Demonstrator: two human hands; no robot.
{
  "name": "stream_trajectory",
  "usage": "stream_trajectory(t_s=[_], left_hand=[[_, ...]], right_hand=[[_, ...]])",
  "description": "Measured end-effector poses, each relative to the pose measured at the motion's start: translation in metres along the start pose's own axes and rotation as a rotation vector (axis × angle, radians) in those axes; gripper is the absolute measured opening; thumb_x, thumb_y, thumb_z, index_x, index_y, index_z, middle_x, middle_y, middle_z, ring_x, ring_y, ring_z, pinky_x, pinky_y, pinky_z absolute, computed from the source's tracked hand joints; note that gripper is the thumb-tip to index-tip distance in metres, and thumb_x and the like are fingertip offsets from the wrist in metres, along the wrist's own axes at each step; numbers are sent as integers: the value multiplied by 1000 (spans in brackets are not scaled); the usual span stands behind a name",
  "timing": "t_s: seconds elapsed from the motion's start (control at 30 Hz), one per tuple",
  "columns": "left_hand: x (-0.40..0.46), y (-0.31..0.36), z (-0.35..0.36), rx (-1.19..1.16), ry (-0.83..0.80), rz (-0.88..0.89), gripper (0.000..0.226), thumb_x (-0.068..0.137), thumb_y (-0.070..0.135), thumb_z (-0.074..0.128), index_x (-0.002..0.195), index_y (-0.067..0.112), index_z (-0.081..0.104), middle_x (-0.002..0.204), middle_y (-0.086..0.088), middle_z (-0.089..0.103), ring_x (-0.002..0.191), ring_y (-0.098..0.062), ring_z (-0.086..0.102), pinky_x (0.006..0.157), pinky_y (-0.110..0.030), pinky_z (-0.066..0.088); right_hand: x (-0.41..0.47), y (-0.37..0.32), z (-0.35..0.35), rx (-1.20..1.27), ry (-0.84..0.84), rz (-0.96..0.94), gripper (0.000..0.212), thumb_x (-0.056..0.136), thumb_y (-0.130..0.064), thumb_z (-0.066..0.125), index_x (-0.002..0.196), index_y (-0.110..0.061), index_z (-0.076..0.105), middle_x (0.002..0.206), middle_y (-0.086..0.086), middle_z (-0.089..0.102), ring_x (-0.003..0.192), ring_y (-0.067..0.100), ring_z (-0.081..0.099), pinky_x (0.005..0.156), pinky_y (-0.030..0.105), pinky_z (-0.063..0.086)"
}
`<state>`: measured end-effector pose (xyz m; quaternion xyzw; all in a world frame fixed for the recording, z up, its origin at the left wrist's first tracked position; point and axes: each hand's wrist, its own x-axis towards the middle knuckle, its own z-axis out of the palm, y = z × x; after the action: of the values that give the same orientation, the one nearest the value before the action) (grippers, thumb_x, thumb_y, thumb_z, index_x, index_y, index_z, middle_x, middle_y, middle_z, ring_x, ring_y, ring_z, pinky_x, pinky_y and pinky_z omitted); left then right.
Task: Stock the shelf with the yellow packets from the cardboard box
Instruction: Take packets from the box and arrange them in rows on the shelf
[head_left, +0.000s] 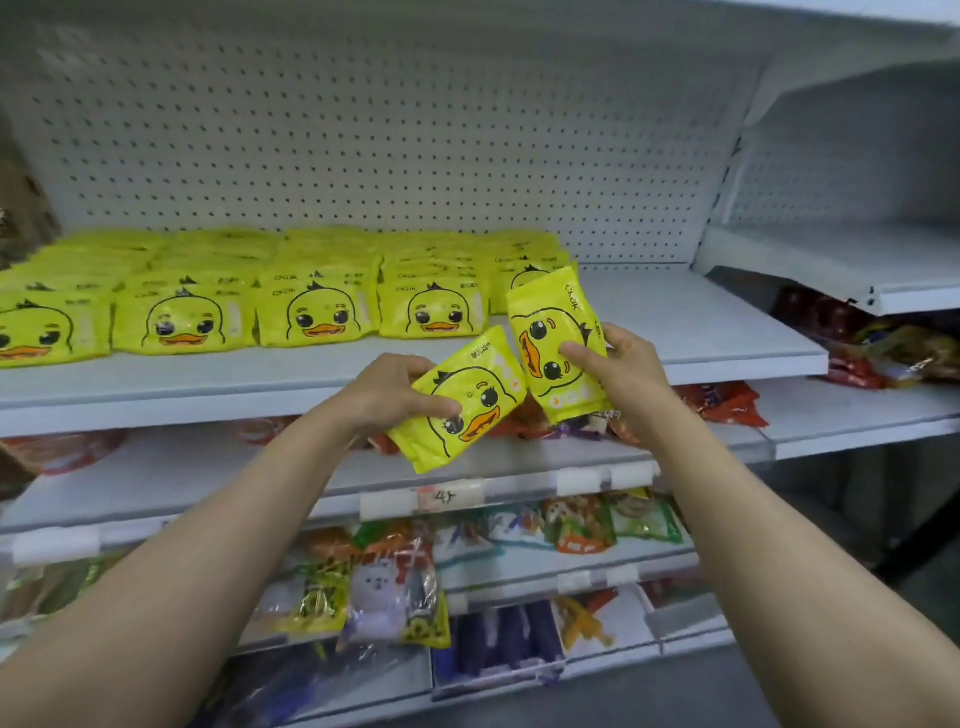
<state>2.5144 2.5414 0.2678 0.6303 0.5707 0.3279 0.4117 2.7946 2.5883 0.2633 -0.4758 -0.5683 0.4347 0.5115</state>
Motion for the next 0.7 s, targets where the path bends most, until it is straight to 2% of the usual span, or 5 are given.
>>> stream_trajectory(t_s=[0.13,0.3,0.5,0.6,0.7], left_hand=[[30,24,23,67,25,26,32,73,18,84,101,11,69,91,-2,75,73,-12,72,67,-29,58],[61,34,45,68,63,-20,34,71,22,86,100,14,69,98,-2,75,86,-18,72,81,-44,58],[84,52,64,6,54,-81,33,73,14,84,102,9,68,103,-5,74,93,-24,72,84,-45,57],[93,59,63,5,48,-116,32,72,10,83,100,7,67,100,-6,74,87,-18,72,72,-32,58],[105,57,54,30,64,-136,38,67,17,88,98,15,67,110,-4,71,100,-14,67,85,-34,55]], right_hand=[[40,8,-32,11,-34,12,28,82,-17,79,109,-15,70,94,1,77,81,17,74,70,32,59],[99,11,-63,-102,-206,14,29,82,-10,77,110,-10,69,88,-2,75,68,9,72,57,21,55],[171,19,-81,-300,-452,43,34,76,-26,84,106,-16,73,100,0,76,91,17,73,87,37,58],[204,21,-71,-477,-542,-17,72,64,-47,89,124,-14,66,124,-7,66,115,13,61,105,38,47],[228,14,-56,-645,-598,-113,79,65,-51,87,128,-11,61,119,-7,57,116,12,52,96,27,41]])
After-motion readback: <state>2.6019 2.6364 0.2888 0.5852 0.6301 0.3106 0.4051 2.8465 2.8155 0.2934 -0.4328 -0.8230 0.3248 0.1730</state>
